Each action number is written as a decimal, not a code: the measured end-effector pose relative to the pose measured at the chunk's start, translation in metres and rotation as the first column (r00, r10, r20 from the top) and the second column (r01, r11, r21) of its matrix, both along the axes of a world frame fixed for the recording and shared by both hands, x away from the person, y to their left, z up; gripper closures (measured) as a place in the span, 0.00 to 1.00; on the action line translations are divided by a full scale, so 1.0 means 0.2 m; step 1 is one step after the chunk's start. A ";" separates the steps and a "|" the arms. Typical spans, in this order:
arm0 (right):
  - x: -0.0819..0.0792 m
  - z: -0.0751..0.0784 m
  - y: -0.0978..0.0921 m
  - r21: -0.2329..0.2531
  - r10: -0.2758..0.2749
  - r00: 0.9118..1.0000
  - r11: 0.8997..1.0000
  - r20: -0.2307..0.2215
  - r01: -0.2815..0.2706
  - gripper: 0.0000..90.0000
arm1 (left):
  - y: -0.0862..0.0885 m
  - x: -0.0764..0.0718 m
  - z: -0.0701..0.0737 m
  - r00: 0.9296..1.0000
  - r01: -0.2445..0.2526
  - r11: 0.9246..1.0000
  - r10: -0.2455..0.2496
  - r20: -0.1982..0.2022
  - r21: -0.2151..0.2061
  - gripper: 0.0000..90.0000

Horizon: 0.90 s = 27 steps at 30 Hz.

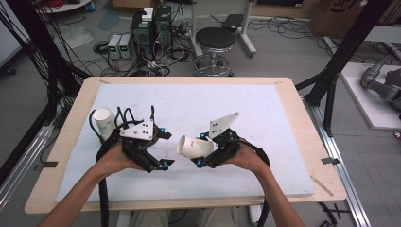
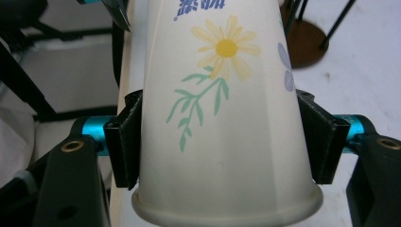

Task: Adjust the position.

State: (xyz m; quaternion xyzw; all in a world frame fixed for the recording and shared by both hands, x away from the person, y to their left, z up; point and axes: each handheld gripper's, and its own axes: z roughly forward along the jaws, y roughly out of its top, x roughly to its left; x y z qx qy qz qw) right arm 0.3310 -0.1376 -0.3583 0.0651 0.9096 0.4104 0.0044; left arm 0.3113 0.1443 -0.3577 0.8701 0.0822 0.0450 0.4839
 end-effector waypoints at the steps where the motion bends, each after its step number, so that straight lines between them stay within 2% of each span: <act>1: 0.00 0.01 0.00 -0.034 -0.004 1.000 0.999 0.002 0.004 0.32 | 0.00 0.00 0.00 1.000 0.002 1.000 -0.001 -0.009 0.015 0.13; 5: 0.00 0.05 0.03 -0.140 -0.008 1.000 0.990 0.002 0.009 0.32 | -0.02 0.02 0.02 1.000 0.014 0.994 -0.012 -0.018 0.112 0.14; 8: 0.00 0.07 0.05 -0.218 0.005 1.000 0.976 0.000 -0.005 0.32 | -0.02 0.03 0.02 1.000 0.011 0.988 -0.008 -0.023 0.152 0.16; 12: 0.00 0.09 0.08 -0.285 0.030 1.000 0.958 0.005 -0.027 0.32 | -0.02 0.06 0.03 1.000 0.002 0.977 0.005 -0.030 0.215 0.16; 15: 0.00 0.11 0.09 -0.328 0.024 1.000 0.944 -0.010 -0.026 0.32 | -0.02 0.06 0.04 1.000 0.007 0.966 0.000 -0.027 0.257 0.16; 17: 0.01 0.12 0.10 -0.352 0.026 1.000 0.935 -0.004 -0.026 0.32 | -0.02 0.06 0.05 1.000 0.018 0.964 -0.011 -0.027 0.265 0.16; 19: 0.01 0.12 0.10 -0.363 0.027 1.000 0.931 -0.006 -0.027 0.32 | -0.03 0.06 0.05 1.000 0.021 0.964 -0.014 -0.028 0.264 0.16; 22: 0.01 0.12 0.10 -0.361 0.030 1.000 0.932 -0.011 -0.032 0.32 | -0.05 0.05 0.04 0.999 0.028 0.962 -0.022 -0.026 0.270 0.16; 24: 0.01 0.12 0.11 -0.367 0.034 0.999 0.930 -0.008 -0.035 0.32 | -0.07 0.05 0.04 0.999 0.039 0.961 -0.034 -0.024 0.274 0.16; 25: 0.01 0.11 0.11 -0.368 0.036 0.999 0.929 -0.009 -0.037 0.32 | -0.10 0.06 0.04 0.999 0.047 0.958 -0.043 -0.020 0.283 0.16; 27: 0.01 0.11 0.12 -0.374 0.042 0.999 0.926 -0.011 -0.043 0.32 | -0.13 0.06 0.04 0.998 0.054 0.958 -0.049 -0.025 0.283 0.17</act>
